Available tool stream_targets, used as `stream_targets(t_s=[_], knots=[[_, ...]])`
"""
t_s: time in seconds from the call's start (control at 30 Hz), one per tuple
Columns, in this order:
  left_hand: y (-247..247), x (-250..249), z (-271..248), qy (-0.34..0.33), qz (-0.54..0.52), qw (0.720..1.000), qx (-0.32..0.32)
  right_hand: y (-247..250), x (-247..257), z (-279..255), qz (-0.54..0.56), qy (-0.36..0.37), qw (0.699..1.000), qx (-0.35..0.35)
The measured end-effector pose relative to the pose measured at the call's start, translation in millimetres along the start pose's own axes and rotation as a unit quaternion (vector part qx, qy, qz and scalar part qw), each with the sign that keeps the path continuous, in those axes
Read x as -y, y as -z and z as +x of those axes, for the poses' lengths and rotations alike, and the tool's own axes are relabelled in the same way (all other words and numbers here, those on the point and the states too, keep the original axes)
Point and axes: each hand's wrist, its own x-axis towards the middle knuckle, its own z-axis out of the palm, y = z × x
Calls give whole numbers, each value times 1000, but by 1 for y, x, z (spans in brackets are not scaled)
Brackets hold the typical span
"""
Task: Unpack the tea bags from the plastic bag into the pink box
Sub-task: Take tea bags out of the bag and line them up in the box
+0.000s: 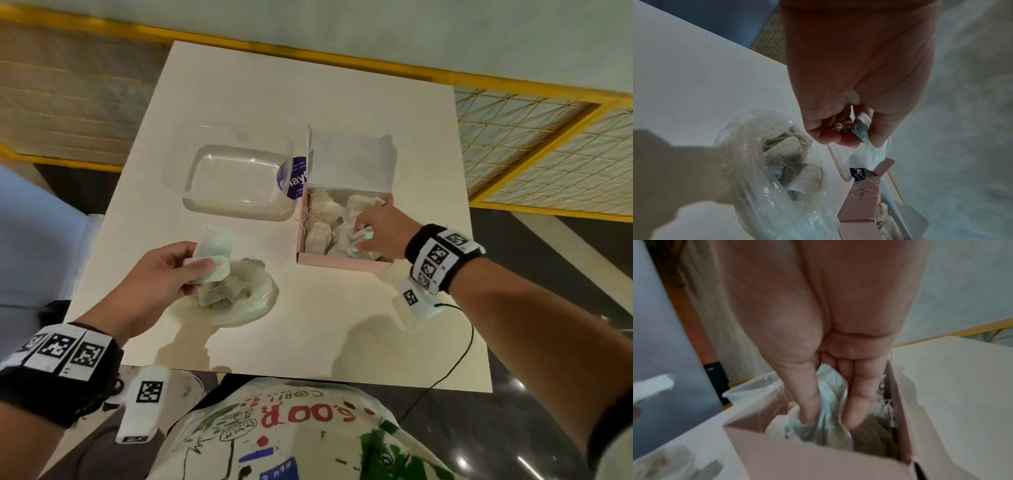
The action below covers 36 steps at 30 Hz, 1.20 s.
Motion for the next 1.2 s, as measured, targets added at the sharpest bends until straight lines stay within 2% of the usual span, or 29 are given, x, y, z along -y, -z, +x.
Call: stream_targets(t_s=[0.2, 0.37, 0.43, 0.57, 0.77, 0.9, 1.13, 1.2], knots=[[-6, -5, 3, 11, 6, 1000, -17, -12, 6, 16, -57, -2, 991, 122], [-9, -7, 5, 15, 2, 1000, -28, -14, 6, 24, -127, -7, 980, 154], [-10, -8, 5, 13, 5, 1000, -27, -16, 5, 23, -153, 2, 979, 135], [-12, -9, 7, 15, 12, 999, -30, -21, 1, 23, -195, 18, 979, 53], [-13, -10, 10, 20, 25, 999, -38, -27, 3, 29, -254, -4, 966, 47], [-14, -12, 11, 18, 25, 999, -39, -28, 4, 28, -290, -6, 954, 78], [-13, -7, 10, 14, 21, 999, -33, -24, 7, 33, -327, -15, 945, -23], [-13, -5, 9, 13, 20, 999, -31, -23, 7, 35, -322, -24, 946, -22]])
